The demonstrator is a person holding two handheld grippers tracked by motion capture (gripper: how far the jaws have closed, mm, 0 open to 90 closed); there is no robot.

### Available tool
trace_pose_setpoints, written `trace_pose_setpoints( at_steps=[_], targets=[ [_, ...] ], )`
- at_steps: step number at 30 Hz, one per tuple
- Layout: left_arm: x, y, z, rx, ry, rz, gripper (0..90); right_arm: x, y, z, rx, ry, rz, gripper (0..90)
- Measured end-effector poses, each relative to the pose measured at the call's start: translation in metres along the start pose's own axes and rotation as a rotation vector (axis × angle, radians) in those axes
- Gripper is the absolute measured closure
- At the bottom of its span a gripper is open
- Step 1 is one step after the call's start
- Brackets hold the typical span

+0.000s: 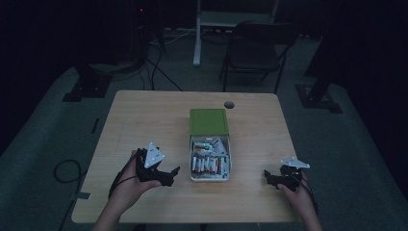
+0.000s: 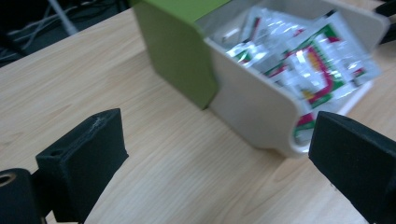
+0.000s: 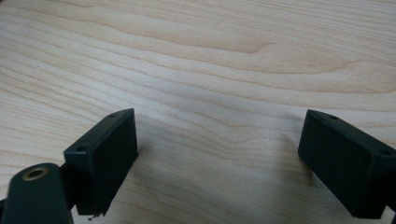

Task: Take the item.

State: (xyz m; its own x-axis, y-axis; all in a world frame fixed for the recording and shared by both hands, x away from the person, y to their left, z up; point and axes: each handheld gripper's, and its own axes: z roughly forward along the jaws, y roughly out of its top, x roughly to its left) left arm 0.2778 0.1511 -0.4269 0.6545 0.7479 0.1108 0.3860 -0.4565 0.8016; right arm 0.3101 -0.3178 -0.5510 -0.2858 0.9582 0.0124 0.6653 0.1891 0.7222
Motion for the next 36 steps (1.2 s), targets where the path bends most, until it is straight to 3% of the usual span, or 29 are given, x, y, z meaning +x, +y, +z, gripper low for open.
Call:
trace_pose_setpoints(
  at_steps=[14,20,22,28,36],
  targets=[
    [-0.024,0.026,0.014,-0.020,-0.121,0.076,5.5,0.000,0.000,0.000,0.000,0.000,0.000,11.3],
    [-0.031,0.033,0.021,-0.018,-0.138,0.098,5.5,0.000,0.000,0.000,0.000,0.000,0.000,11.3],
    [-0.036,0.037,0.025,-0.031,-0.158,0.091,6.8,0.000,0.000,0.000,0.000,0.000,0.000,11.3],
    [-0.047,0.042,0.036,-0.031,-0.198,0.130,8.3,0.000,0.000,0.000,-0.001,0.000,-0.001,11.3],
    [-0.057,0.044,0.050,-0.029,-0.209,0.150,15.2,0.000,0.000,0.000,0.000,0.000,0.000,11.4]
  ],
)
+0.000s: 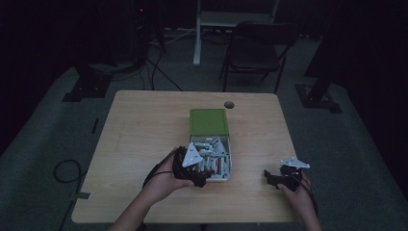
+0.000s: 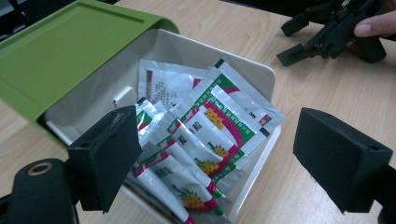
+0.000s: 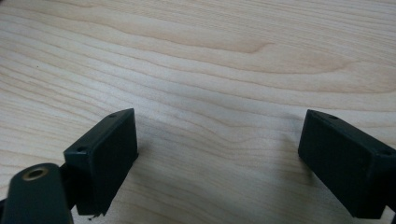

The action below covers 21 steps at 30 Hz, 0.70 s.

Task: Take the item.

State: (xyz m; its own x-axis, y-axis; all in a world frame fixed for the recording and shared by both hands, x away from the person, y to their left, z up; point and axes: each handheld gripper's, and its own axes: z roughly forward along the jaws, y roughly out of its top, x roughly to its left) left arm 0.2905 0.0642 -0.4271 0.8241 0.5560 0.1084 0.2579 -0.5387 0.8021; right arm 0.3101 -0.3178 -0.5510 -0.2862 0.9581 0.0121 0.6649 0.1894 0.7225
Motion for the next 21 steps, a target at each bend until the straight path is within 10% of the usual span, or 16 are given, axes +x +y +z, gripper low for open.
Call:
trace_pose_setpoints(
  at_steps=[21],
  targets=[
    [-0.007,-0.005,0.042,0.010,0.002,0.002,28.4,0.000,0.000,0.000,-0.001,0.001,-0.001,11.5]
  ],
)
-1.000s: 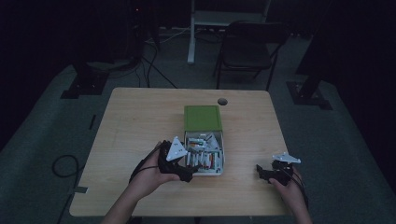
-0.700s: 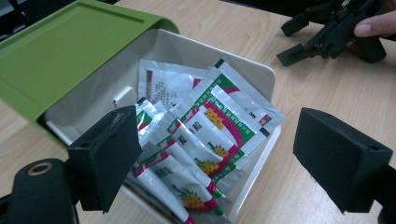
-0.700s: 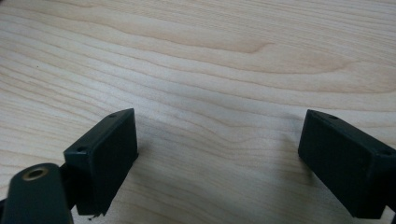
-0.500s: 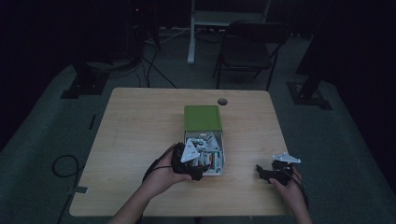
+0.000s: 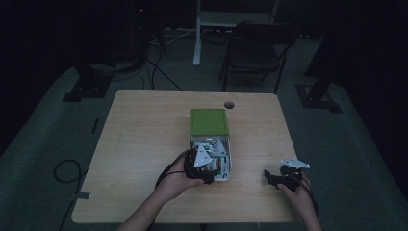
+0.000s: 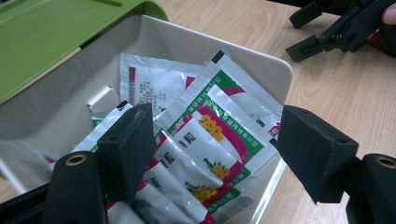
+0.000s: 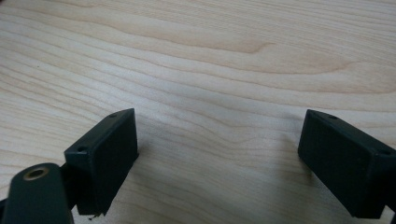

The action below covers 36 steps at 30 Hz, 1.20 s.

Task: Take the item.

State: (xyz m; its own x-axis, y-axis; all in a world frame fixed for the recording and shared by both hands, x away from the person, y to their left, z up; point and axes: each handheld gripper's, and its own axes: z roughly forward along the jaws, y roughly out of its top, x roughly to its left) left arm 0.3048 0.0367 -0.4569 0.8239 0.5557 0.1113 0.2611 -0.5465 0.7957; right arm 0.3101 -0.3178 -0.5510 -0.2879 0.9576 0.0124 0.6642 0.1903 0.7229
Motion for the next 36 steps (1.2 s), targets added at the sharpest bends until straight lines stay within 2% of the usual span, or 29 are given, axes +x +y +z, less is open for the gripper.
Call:
trace_pose_setpoints(
  at_steps=[2,5,9,13,16,22,23,24,25,31,36],
  targets=[
    [0.000,0.000,0.002,0.000,-0.002,0.000,28.4,0.000,0.000,0.000,0.000,0.000,0.000,11.5],
    [0.003,0.000,0.008,0.019,0.028,-0.007,30.5,0.000,0.000,0.000,0.000,0.000,0.000,11.5],
    [0.006,0.003,0.011,0.022,0.042,-0.012,31.5,0.000,0.000,0.000,0.000,0.000,0.001,11.5],
    [0.007,0.007,0.014,0.029,0.047,-0.012,31.4,0.000,0.000,0.000,0.000,0.000,0.001,11.5],
    [0.010,0.009,0.019,0.046,0.034,-0.018,31.4,0.000,0.000,0.000,0.000,0.000,0.001,11.5],
    [0.011,0.010,0.022,0.068,0.043,-0.033,37.6,0.000,0.000,0.000,0.000,0.000,0.002,11.5],
    [0.010,0.009,0.023,0.071,0.061,-0.018,38.8,0.000,0.000,0.000,-0.001,0.000,0.002,11.5],
    [0.010,0.009,0.023,0.071,0.061,-0.018,39.6,0.000,0.000,0.000,-0.001,0.000,0.002,11.5],
    [0.009,0.009,0.023,0.077,0.069,0.000,39.6,0.000,0.000,0.000,0.000,0.000,0.002,11.5],
    [0.005,0.007,0.027,0.094,0.077,0.036,38.9,0.000,0.000,0.000,0.000,0.000,0.001,11.5],
    [0.006,0.011,0.030,0.091,0.073,-0.007,35.9,0.000,0.000,0.000,0.000,0.000,0.002,11.5]
  ],
)
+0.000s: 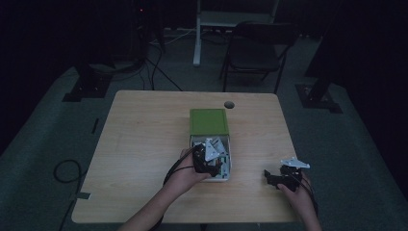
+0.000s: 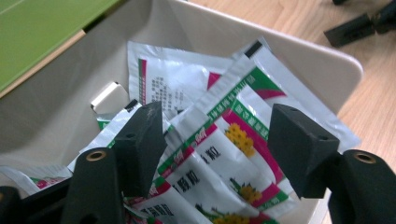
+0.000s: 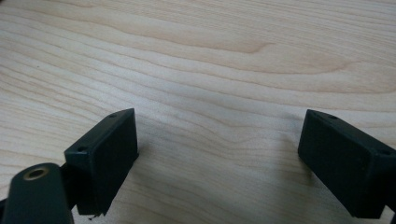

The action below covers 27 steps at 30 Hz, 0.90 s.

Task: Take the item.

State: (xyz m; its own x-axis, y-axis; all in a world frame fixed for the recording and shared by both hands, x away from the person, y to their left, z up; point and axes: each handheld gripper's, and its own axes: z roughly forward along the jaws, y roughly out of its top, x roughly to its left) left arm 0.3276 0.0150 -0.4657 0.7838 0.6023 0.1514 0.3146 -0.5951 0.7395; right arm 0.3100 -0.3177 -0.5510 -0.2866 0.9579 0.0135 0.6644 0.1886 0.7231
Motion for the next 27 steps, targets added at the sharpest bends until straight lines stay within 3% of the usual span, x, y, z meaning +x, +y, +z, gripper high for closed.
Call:
trace_pose_setpoints(
  at_steps=[8,13,17,24,25,27],
  targets=[
    [-0.003,0.002,0.008,0.032,-0.001,0.048,36.5,0.000,0.000,0.000,0.000,0.000,0.000,11.5],
    [0.001,0.003,0.010,0.036,0.001,0.042,40.8,0.000,0.000,0.000,0.000,0.000,0.000,11.5],
    [0.002,0.003,0.014,0.051,0.001,0.065,41.7,0.000,0.000,0.000,0.000,0.000,0.000,11.5],
    [0.006,0.005,0.017,0.074,-0.028,0.053,41.8,0.000,0.000,0.000,0.000,0.000,0.001,11.5],
    [0.006,0.005,0.016,0.078,-0.007,0.102,47.1,0.000,0.000,0.000,0.000,0.000,0.001,11.5],
    [0.007,0.005,0.014,0.079,-0.001,0.119,51.5,0.000,0.000,0.000,0.000,0.000,0.000,11.5]
  ],
)
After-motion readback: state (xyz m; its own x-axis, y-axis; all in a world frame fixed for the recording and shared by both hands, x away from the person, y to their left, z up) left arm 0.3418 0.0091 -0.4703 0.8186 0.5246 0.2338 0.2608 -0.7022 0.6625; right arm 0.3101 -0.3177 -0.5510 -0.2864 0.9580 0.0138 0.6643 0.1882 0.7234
